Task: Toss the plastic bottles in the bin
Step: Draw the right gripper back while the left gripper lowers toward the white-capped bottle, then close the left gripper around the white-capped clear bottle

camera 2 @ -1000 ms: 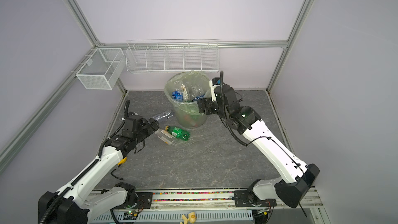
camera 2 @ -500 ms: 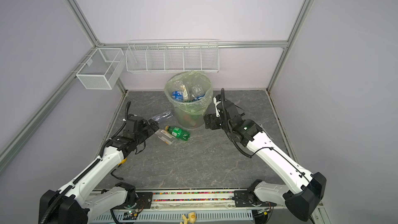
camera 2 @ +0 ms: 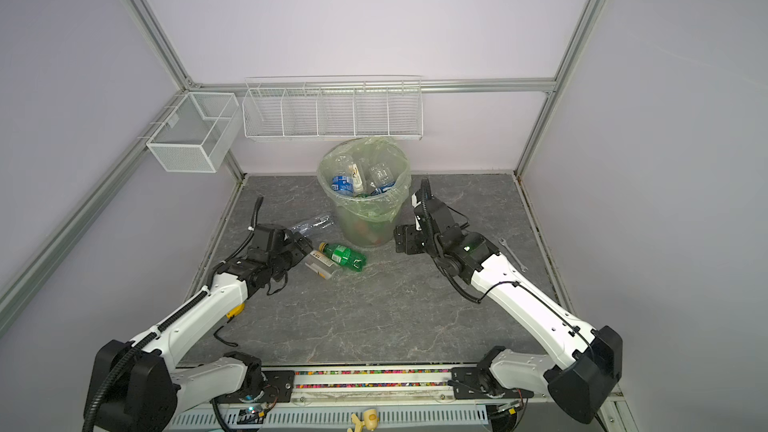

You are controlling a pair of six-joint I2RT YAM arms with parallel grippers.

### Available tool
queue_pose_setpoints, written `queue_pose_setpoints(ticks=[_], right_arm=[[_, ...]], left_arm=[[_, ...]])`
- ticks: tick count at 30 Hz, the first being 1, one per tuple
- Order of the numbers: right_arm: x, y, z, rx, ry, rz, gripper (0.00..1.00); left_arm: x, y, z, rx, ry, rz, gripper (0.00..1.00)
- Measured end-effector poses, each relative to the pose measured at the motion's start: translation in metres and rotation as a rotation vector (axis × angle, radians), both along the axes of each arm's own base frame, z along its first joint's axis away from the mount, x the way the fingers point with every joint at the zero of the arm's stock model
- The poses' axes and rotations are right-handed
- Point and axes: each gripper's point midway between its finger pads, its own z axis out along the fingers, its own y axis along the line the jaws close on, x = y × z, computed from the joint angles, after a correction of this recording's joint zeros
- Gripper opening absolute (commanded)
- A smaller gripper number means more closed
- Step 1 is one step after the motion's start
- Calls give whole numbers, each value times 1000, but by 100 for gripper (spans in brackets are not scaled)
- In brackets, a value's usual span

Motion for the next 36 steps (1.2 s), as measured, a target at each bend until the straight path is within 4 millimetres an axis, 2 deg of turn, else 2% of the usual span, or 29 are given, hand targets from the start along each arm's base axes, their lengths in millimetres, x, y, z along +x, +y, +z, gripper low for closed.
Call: queue_pose_setpoints(ticks=[9, 16, 20, 36], right_arm=[[2, 2, -9, -6, 24, -5, 88], [7, 6, -28, -39, 68, -7, 88], [8, 8, -33, -40, 82, -10, 88], [9, 8, -37, -36, 96, -22, 88]], left_arm=[[0, -12, -29, -41, 92, -18, 98], [1, -21, -50, -70, 148, -37, 96], [1, -24, -58, -79, 164, -41, 94], [1, -24, -74, -75, 191, -37, 90]])
